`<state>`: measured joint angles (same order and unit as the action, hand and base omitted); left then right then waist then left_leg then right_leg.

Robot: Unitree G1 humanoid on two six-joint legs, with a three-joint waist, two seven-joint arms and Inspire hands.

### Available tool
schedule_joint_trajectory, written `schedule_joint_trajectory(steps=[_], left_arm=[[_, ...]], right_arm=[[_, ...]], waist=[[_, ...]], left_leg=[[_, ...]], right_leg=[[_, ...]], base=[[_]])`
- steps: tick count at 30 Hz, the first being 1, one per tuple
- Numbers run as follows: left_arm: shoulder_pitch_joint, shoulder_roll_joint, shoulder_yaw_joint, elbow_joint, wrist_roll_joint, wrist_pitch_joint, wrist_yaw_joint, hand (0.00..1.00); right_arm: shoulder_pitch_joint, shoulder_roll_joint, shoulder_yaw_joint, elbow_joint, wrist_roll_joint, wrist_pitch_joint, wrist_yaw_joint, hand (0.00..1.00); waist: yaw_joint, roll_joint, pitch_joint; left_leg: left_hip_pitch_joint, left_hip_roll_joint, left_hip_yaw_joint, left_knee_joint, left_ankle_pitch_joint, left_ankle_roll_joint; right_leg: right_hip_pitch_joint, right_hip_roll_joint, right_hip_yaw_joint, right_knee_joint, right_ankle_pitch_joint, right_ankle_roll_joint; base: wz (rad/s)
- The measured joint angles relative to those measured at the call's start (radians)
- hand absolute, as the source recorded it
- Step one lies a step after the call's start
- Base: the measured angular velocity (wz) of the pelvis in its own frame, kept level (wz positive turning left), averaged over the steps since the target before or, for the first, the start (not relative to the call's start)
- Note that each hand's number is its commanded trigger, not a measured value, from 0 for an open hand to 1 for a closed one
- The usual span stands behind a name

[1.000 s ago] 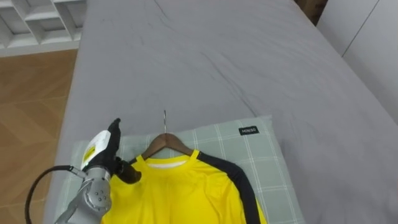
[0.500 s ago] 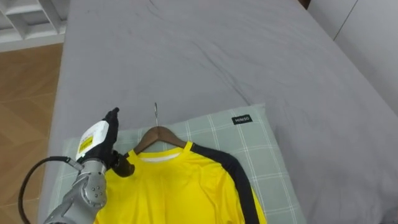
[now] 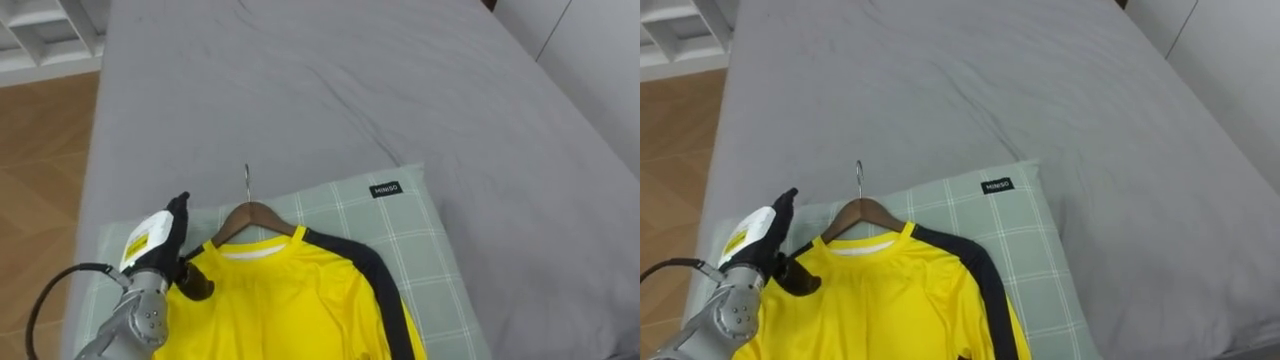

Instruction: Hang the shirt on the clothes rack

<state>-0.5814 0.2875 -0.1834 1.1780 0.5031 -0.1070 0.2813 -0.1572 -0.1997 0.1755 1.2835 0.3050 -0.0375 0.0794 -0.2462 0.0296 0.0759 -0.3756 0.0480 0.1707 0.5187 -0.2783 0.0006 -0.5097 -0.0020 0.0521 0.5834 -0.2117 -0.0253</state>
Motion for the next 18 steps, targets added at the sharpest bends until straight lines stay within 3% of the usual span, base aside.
schedule_joint_trajectory(steps=[5,8,18], left_arm=[[0.002,-0.003,0.0,0.012,0.003,0.022,-0.033,0.0],[0.002,-0.008,-0.002,0.031,0.003,0.029,-0.039,0.0],[0.002,-0.032,-0.008,0.038,0.002,0.056,-0.061,0.0]], right_arm=[[-0.003,0.001,0.0,0.0,0.001,0.007,0.008,0.0],[-0.002,0.001,0.0,0.0,0.005,0.007,0.003,0.0],[-0.008,0.001,0.0,0.001,0.007,0.007,-0.005,0.0]], waist=[[0.001,-0.005,0.0012],[-0.002,-0.005,0.0008],[0.004,-0.004,-0.0034]], left_leg=[[-0.02,0.001,0.002,0.012,0.0,0.0],[-0.02,0.011,0.036,0.017,0.0,0.0],[-0.014,0.008,0.04,0.019,0.0,0.001]], right_leg=[[-0.016,-0.001,-0.003,0.004,0.0,-0.001],[-0.014,-0.002,-0.007,0.004,0.0,-0.001],[-0.008,-0.011,-0.009,0.006,0.002,0.0]], base=[[0.0],[0.03],[0.0]])
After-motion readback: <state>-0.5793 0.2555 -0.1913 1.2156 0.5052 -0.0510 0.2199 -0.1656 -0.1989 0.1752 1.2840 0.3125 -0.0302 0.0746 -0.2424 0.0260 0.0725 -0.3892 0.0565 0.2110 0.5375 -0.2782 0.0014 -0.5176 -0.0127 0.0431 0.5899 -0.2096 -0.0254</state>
